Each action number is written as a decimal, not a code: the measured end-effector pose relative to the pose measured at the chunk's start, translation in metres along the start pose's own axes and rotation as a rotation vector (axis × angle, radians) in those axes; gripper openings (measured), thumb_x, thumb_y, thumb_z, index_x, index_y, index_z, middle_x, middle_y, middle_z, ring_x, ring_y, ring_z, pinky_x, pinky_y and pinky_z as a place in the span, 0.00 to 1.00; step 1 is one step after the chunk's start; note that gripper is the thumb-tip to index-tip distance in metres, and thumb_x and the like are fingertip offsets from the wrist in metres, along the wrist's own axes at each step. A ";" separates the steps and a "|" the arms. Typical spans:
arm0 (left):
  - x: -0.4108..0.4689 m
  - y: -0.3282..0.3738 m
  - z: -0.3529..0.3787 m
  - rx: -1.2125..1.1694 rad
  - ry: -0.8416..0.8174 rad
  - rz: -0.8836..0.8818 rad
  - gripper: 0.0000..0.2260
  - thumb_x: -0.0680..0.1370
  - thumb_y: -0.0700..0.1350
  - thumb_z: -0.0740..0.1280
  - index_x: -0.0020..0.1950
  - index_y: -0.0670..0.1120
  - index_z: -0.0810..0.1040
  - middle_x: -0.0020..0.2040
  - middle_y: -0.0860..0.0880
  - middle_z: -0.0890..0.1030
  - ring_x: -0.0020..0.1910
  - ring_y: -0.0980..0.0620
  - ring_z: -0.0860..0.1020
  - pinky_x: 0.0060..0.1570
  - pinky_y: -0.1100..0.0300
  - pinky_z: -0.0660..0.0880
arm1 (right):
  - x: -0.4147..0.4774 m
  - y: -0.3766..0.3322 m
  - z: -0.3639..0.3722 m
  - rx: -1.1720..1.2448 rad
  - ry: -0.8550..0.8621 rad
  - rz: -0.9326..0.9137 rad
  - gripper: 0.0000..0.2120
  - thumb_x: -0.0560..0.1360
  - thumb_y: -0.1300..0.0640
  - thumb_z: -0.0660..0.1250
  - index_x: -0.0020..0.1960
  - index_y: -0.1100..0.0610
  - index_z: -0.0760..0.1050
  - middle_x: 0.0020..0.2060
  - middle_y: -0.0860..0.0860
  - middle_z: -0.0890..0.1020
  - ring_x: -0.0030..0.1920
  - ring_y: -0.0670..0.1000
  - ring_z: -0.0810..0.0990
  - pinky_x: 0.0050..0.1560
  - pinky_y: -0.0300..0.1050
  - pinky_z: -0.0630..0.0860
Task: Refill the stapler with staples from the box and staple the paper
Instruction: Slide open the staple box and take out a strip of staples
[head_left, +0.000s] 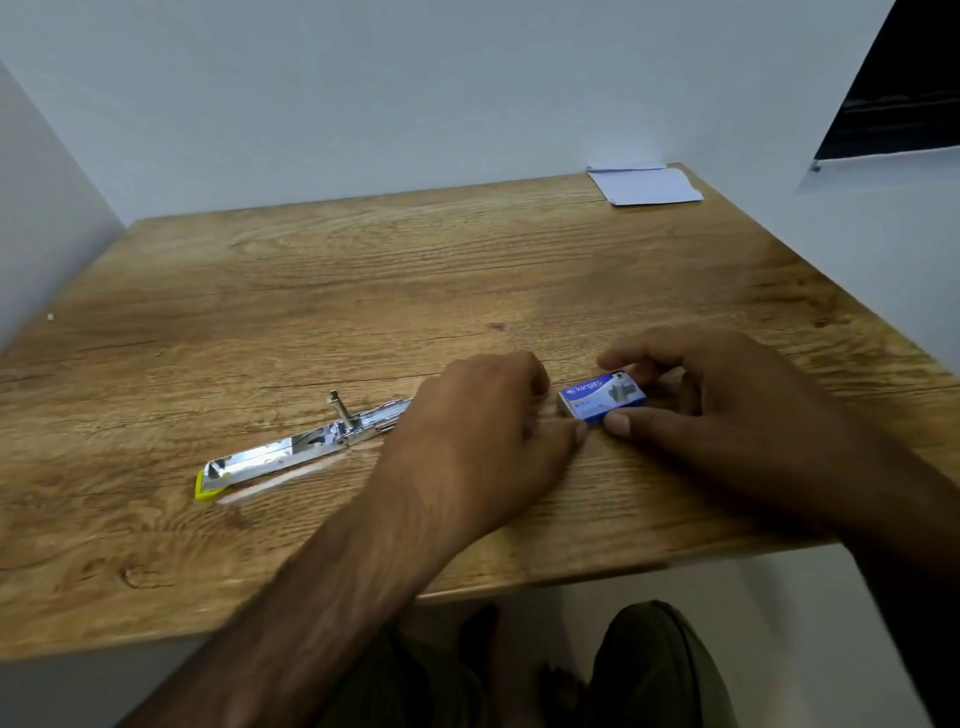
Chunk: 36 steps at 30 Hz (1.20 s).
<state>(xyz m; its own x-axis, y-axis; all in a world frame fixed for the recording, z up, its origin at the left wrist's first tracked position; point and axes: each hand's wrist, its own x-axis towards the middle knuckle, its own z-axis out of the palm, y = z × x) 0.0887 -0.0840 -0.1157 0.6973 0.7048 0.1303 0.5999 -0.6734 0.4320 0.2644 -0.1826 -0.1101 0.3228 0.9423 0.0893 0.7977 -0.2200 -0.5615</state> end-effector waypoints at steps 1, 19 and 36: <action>0.000 -0.001 0.000 -0.025 -0.002 0.000 0.15 0.74 0.60 0.68 0.57 0.57 0.78 0.39 0.57 0.80 0.42 0.57 0.77 0.42 0.56 0.74 | -0.001 0.002 0.002 0.005 0.022 -0.004 0.20 0.69 0.46 0.76 0.60 0.39 0.79 0.46 0.37 0.81 0.41 0.26 0.74 0.39 0.34 0.67; -0.020 -0.020 0.004 -0.264 0.130 0.078 0.12 0.70 0.53 0.76 0.54 0.58 0.83 0.45 0.57 0.78 0.35 0.63 0.73 0.39 0.66 0.69 | -0.006 0.006 0.000 0.113 0.070 0.037 0.15 0.69 0.57 0.78 0.54 0.43 0.84 0.33 0.40 0.81 0.28 0.30 0.75 0.31 0.23 0.68; -0.022 -0.028 0.002 -0.431 0.135 -0.014 0.12 0.66 0.51 0.81 0.43 0.56 0.81 0.27 0.61 0.77 0.24 0.61 0.72 0.27 0.75 0.64 | -0.007 0.004 -0.011 0.290 -0.044 0.116 0.18 0.71 0.60 0.77 0.55 0.42 0.82 0.28 0.36 0.81 0.18 0.41 0.75 0.20 0.27 0.66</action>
<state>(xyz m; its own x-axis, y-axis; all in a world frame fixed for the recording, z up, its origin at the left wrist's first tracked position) 0.0571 -0.0815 -0.1326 0.6158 0.7552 0.2245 0.3712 -0.5295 0.7628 0.2704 -0.1930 -0.1038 0.3753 0.9267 -0.0214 0.5766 -0.2515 -0.7774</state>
